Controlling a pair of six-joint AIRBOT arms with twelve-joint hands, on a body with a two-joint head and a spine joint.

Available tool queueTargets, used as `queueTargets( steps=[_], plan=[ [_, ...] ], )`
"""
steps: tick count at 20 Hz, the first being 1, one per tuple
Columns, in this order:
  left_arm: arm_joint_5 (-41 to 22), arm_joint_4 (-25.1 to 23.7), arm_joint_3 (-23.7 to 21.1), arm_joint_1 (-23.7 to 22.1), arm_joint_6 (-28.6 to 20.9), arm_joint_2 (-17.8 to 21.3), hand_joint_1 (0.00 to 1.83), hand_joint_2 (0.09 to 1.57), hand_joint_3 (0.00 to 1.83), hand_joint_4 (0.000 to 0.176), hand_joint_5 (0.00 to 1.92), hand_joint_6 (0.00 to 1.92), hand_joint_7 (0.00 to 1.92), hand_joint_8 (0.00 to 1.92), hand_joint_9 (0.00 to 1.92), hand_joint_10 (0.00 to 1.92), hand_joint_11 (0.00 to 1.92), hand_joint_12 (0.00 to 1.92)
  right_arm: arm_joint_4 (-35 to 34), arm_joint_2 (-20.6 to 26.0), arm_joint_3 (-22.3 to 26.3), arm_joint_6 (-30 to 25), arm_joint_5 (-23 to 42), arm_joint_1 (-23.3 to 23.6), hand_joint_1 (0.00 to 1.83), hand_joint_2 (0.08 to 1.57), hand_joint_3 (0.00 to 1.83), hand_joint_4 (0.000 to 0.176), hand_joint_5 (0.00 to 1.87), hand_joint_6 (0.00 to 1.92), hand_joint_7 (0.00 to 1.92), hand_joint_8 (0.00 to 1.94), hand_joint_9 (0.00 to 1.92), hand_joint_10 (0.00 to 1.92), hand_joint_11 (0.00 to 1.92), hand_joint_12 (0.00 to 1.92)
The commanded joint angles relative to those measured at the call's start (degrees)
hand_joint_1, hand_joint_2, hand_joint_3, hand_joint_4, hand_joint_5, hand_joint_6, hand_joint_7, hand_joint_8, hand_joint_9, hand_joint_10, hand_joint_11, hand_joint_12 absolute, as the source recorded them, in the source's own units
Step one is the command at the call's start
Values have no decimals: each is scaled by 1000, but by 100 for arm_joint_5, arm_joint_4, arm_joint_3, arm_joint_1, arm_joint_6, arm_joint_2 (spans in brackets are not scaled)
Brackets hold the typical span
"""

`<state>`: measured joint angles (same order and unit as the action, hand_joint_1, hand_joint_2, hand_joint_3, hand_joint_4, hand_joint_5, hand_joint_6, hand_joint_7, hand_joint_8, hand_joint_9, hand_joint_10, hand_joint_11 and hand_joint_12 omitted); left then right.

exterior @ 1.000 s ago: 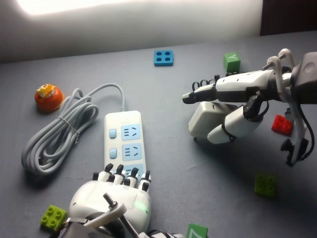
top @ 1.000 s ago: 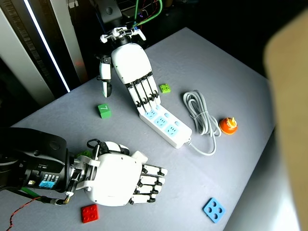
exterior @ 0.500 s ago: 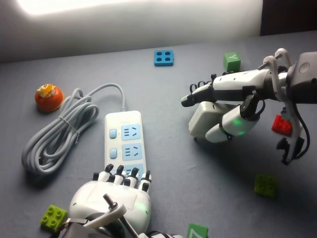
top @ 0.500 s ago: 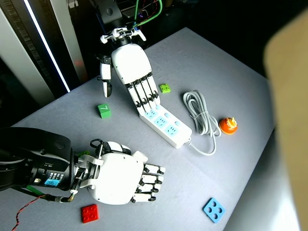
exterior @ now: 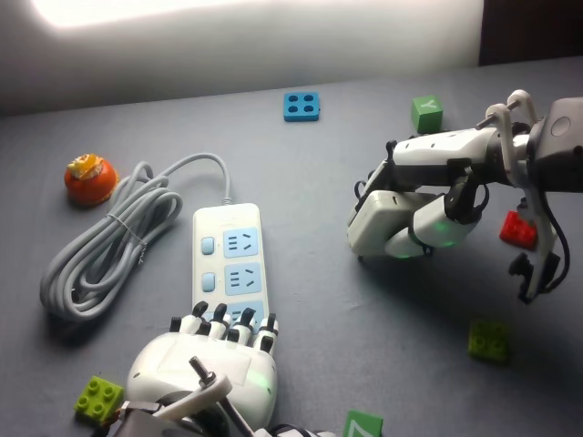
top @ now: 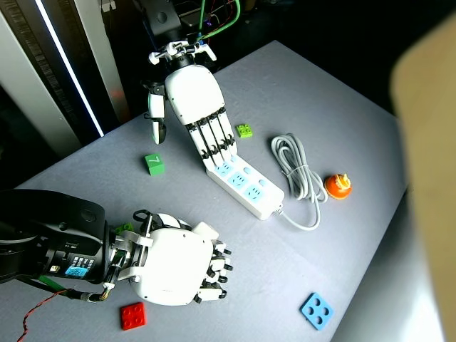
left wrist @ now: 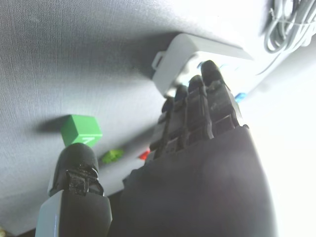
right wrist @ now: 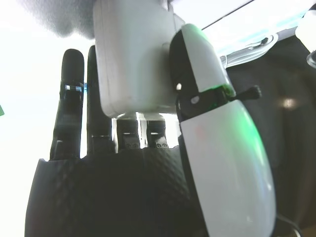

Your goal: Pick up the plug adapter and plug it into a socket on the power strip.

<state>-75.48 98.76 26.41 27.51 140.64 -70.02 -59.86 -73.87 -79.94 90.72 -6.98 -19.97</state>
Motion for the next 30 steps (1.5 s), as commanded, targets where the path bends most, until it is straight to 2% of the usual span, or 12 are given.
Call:
queueTargets(
  steps=[1,2,3,4,5,7,10,11,13,18,22,30],
  plan=[
    [-180,-304,-6,-1,-6,-10,12,1211,1,0,0,0,12,1,8,2,0,188,-68,22,-25,-16,209,0,1080,1261,3,0,698,1381,753,25,739,45,354,1238],
    [-180,-304,-5,-5,-6,-8,21,1210,0,0,0,0,19,2,9,2,0,176,-68,22,-25,-16,209,-1,1088,1253,0,0,719,1359,806,33,798,67,412,1268],
    [-180,-304,-1,-10,-6,-8,13,1213,1,0,6,2,26,4,20,5,0,178,-68,22,-26,-13,211,-4,1164,1230,0,0,818,1336,737,1005,868,101,470,1331],
    [-180,-304,0,-15,-6,-5,19,1216,1,0,4,1,24,2,24,4,0,159,-68,22,-26,-2,210,-4,1165,1237,1,0,801,1381,717,1227,911,131,498,1373],
    [-180,-304,-6,-20,-6,1,35,1214,0,0,4,1,21,0,23,3,0,149,-68,23,-25,29,208,8,1165,1225,0,0,791,1362,769,1227,934,232,541,1393],
    [-180,-304,-8,-25,-6,4,83,1196,2,0,33,1,42,0,47,1,0,191,-68,31,-25,139,206,63,1210,1195,6,0,752,1188,909,1261,891,805,626,1536],
    [-183,-304,-14,-25,-6,16,86,1193,3,0,38,1,47,0,53,1,0,206,-68,84,-23,342,198,232,1220,1192,1,0,755,1157,926,1260,855,953,636,1555],
    [-188,-304,-13,-25,-6,19,77,1191,2,0,37,0,52,2,49,0,0,210,-67,116,-23,531,167,350,1238,1176,1,0,819,1028,928,1312,825,1189,684,1622],
    [-188,-304,-10,-25,-6,19,64,1195,2,0,10,0,29,1,22,1,0,123,75,183,-24,794,38,613,1254,1147,0,0,933,842,939,1310,768,1343,653,1665],
    [-188,-303,-20,-26,-6,27,80,1191,0,0,33,4,49,4,37,6,25,112,929,315,48,801,-59,1153,1248,1158,1,0,905,899,915,1340,750,1322,633,1652],
    [-187,-303,-32,-35,-6,33,76,1191,0,0,41,1,65,1,58,2,0,220,2111,487,588,800,329,1354,1243,1161,1,0,895,919,917,1331,717,1316,586,1690],
    [-228,-304,-52,-79,-6,89,58,1214,3,0,13,2,39,1,33,2,0,165,2210,635,845,1435,874,1590,1241,1168,0,0,857,978,925,1316,769,1283,656,1623]
  ],
)
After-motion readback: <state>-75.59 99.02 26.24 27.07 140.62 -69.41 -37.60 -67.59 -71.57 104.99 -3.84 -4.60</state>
